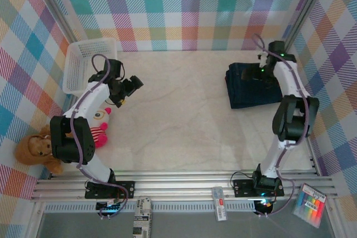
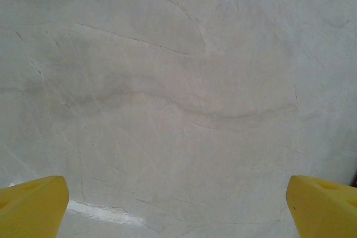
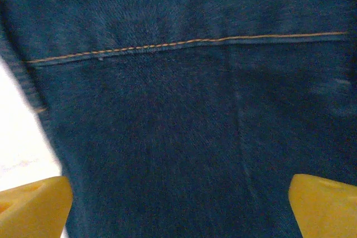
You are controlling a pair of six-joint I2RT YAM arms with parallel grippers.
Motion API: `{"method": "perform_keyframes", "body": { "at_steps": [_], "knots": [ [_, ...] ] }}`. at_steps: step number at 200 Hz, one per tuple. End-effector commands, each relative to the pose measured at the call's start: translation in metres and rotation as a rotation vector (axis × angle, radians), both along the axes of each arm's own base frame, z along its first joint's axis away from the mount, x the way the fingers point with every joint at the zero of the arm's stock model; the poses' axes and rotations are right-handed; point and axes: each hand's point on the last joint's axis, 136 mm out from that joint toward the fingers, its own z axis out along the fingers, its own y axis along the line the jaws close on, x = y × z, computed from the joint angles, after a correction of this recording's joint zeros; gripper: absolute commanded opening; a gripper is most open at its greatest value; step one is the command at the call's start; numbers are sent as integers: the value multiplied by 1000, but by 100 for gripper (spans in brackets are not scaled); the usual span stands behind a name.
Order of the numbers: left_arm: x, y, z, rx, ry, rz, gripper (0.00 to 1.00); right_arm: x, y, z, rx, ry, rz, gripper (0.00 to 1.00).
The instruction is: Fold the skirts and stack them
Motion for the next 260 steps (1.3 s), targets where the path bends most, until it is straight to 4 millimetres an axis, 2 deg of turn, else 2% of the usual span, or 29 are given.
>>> {"method": "perform_keyframes", "body": {
  "at_steps": [1,13,24,30,51,70,81,93,114,143,167,179,198,216,240,260],
  "knots": [
    [-11,23,3,47,-23,35,100,-1,-21,17,-100,-27,-96,99],
    [-18,42,7,119,-62,70,100,-4,-11,37,-46,-127,-94,99],
    [-28,69,10,233,-88,135,100,-8,-2,55,4,-240,-87,99],
    [-35,84,10,303,-97,174,100,-13,2,71,23,-321,-84,99],
    [-59,130,7,541,-141,299,100,-38,6,99,59,-538,-125,99],
    [-70,149,-9,683,-172,300,100,-65,6,77,33,-608,-115,99],
    [-64,148,-23,704,-183,246,100,-77,12,57,36,-624,-73,99],
    [-55,142,-41,701,-165,167,100,-89,21,26,65,-611,-39,99],
    [-32,128,-68,669,-202,49,100,-98,27,-11,97,-609,-29,99],
    [-4,113,-66,625,-350,0,100,-98,34,-40,141,-574,-15,99],
    [13,109,-59,645,-443,-34,100,-84,46,-37,152,-625,69,99],
    [16,98,-59,622,-474,-93,100,-76,53,-33,150,-664,120,99],
    [5,88,-45,634,-598,-106,100,-68,63,-27,85,-736,191,99],
    [-5,84,-45,654,-655,-108,100,-66,67,-38,70,-768,214,99],
    [-1,61,-58,685,-688,-206,100,-74,67,-42,23,-840,204,99],
    [-2,65,-58,707,-682,-180,100,-64,51,-48,-22,-773,94,99]
  ]
}}
